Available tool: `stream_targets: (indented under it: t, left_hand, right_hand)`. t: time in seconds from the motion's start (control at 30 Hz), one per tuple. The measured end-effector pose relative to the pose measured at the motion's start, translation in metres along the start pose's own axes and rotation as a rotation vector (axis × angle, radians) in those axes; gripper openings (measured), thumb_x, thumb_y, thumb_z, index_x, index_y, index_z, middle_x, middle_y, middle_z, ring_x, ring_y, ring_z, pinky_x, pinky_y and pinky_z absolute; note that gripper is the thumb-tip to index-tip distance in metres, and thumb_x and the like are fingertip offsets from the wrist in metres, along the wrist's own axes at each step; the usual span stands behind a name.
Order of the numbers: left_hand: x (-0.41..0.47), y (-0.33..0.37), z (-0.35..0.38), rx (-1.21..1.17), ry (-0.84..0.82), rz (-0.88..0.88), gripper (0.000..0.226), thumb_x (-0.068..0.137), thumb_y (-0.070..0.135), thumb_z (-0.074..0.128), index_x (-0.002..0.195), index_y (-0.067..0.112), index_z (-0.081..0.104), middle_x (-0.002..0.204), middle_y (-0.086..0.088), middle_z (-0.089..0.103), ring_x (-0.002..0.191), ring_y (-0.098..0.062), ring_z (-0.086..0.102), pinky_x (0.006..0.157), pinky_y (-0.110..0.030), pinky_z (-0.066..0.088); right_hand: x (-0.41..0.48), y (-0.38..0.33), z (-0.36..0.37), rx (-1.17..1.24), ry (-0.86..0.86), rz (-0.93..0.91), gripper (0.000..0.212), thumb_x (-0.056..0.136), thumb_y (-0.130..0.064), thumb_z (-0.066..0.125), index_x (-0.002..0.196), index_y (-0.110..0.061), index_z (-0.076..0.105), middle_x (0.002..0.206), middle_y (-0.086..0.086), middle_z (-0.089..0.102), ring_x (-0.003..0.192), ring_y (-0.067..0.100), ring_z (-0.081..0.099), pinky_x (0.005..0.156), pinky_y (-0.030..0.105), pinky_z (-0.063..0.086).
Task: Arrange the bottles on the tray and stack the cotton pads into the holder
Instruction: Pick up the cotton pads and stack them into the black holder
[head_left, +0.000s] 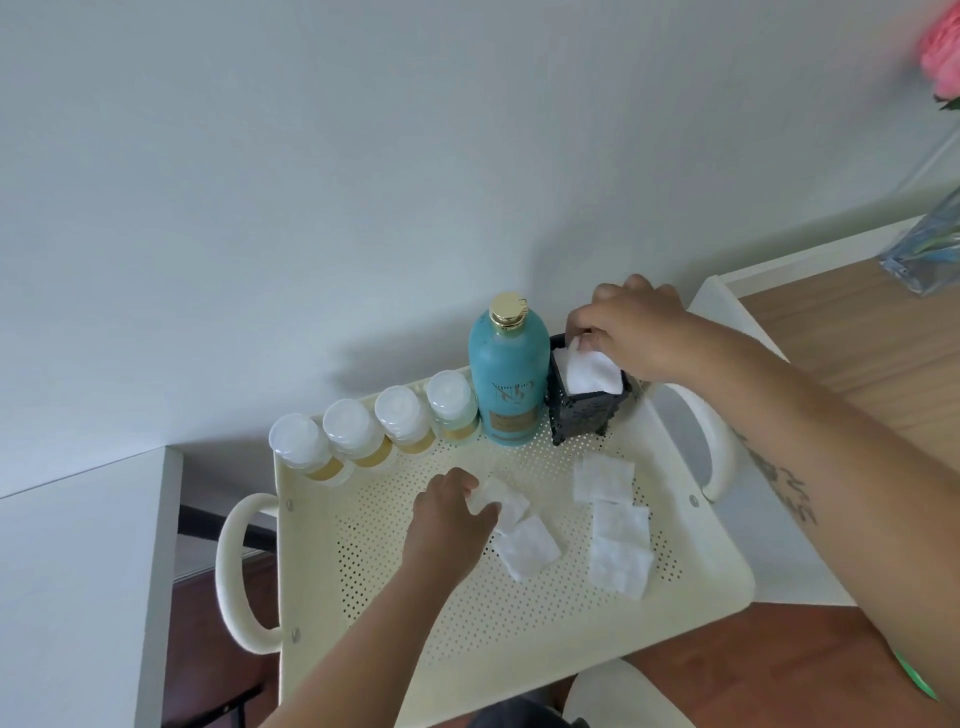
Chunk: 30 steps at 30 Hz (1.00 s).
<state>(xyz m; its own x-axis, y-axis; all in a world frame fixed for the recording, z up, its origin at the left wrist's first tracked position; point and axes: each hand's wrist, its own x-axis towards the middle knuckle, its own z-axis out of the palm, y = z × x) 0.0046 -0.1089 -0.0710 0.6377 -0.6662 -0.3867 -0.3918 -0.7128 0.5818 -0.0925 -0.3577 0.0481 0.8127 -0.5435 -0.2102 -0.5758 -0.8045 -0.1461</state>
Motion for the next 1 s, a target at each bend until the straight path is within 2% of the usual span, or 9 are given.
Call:
stream_targets:
  t: [0.1, 0.2, 0.3, 0.47, 0.57, 0.67, 0.83, 0.9, 1.0]
  left_hand:
    - [0.002, 0.002, 0.006, 0.053, 0.017, -0.015, 0.034, 0.088, 0.034, 0.065, 0.117, 0.019, 0.056, 0.111, 0.001, 0.057, 0.104, -0.02, 0.054, 0.086, -0.038, 0.051]
    - [0.003, 0.004, 0.008, 0.077, 0.044, -0.025, 0.028, 0.088, 0.03, 0.063, 0.113, 0.019, 0.057, 0.108, 0.002, 0.057, 0.102, -0.02, 0.053, 0.083, -0.039, 0.052]
    - [0.006, 0.003, 0.01, 0.06, 0.037, -0.043, 0.022, 0.089, 0.026, 0.062, 0.109, 0.02, 0.057, 0.103, 0.003, 0.06, 0.1, -0.02, 0.053, 0.079, -0.038, 0.053]
    - [0.009, -0.001, 0.013, 0.008, 0.011, -0.072, 0.016, 0.09, 0.021, 0.06, 0.106, 0.02, 0.062, 0.1, 0.001, 0.063, 0.103, -0.022, 0.055, 0.084, -0.04, 0.054]
    - [0.01, -0.002, 0.012, -0.022, -0.004, -0.073, 0.01, 0.087, 0.016, 0.058, 0.094, 0.023, 0.061, 0.097, 0.001, 0.062, 0.1, -0.02, 0.056, 0.079, -0.035, 0.055]
    - [0.009, -0.003, 0.01, -0.057, 0.002, -0.063, 0.008, 0.084, 0.015, 0.059, 0.087, 0.023, 0.059, 0.092, 0.005, 0.06, 0.093, -0.017, 0.057, 0.072, -0.03, 0.051]
    - [0.001, -0.006, 0.001, -0.251, 0.038, -0.059, 0.007, 0.085, 0.017, 0.06, 0.083, 0.024, 0.058, 0.083, 0.007, 0.062, 0.069, -0.007, 0.052, 0.051, -0.014, 0.039]
    - [-0.002, -0.004, -0.004, -0.334, 0.054, -0.055, 0.008, 0.087, 0.02, 0.063, 0.084, 0.026, 0.059, 0.083, 0.007, 0.066, 0.065, -0.006, 0.054, 0.048, -0.012, 0.039]
    - [-0.008, 0.003, -0.013, -0.493, 0.071, -0.029, 0.013, 0.091, 0.02, 0.065, 0.092, 0.032, 0.061, 0.083, 0.008, 0.071, 0.063, 0.001, 0.06, 0.051, -0.012, 0.047]
  right_hand:
    - [0.003, -0.005, 0.007, -0.023, 0.078, -0.056, 0.022, 0.096, -0.032, 0.047, 0.11, -0.039, 0.062, 0.102, -0.001, 0.051, 0.103, 0.028, 0.041, 0.083, 0.039, 0.029]
    - [-0.006, -0.006, 0.014, 0.077, 0.34, -0.08, 0.014, 0.09, -0.024, 0.061, 0.103, -0.026, 0.066, 0.1, 0.001, 0.058, 0.099, 0.03, 0.047, 0.081, 0.039, 0.031]
    - [-0.023, 0.0, 0.023, 0.112, 0.494, -0.077, 0.011, 0.089, -0.013, 0.06, 0.096, -0.019, 0.068, 0.095, 0.0, 0.064, 0.093, 0.032, 0.05, 0.076, 0.036, 0.033]
    - [-0.041, 0.005, 0.04, 0.151, 0.415, -0.105, 0.018, 0.09, -0.015, 0.055, 0.098, -0.02, 0.07, 0.103, -0.01, 0.068, 0.111, 0.028, 0.047, 0.087, 0.032, 0.026]
    - [-0.042, 0.002, 0.046, 0.114, 0.35, -0.099, 0.02, 0.094, -0.024, 0.05, 0.098, -0.021, 0.069, 0.108, -0.013, 0.067, 0.124, 0.03, 0.04, 0.094, 0.035, 0.026]
    - [-0.041, 0.0, 0.05, 0.048, 0.313, -0.08, 0.031, 0.096, -0.03, 0.042, 0.096, -0.019, 0.072, 0.112, -0.01, 0.067, 0.126, 0.033, 0.04, 0.099, 0.042, 0.027]
    - [-0.039, -0.006, 0.053, 0.027, 0.269, -0.038, 0.043, 0.094, -0.033, 0.028, 0.093, -0.024, 0.07, 0.113, -0.012, 0.067, 0.126, 0.031, 0.039, 0.101, 0.044, 0.025]
    - [-0.038, -0.008, 0.054, 0.046, 0.274, -0.023, 0.046, 0.092, -0.034, 0.025, 0.091, -0.025, 0.07, 0.112, -0.012, 0.067, 0.125, 0.032, 0.04, 0.101, 0.044, 0.026]
    - [-0.038, -0.01, 0.056, 0.067, 0.27, -0.014, 0.049, 0.09, -0.036, 0.02, 0.088, -0.028, 0.069, 0.11, -0.013, 0.067, 0.124, 0.032, 0.041, 0.1, 0.046, 0.027]
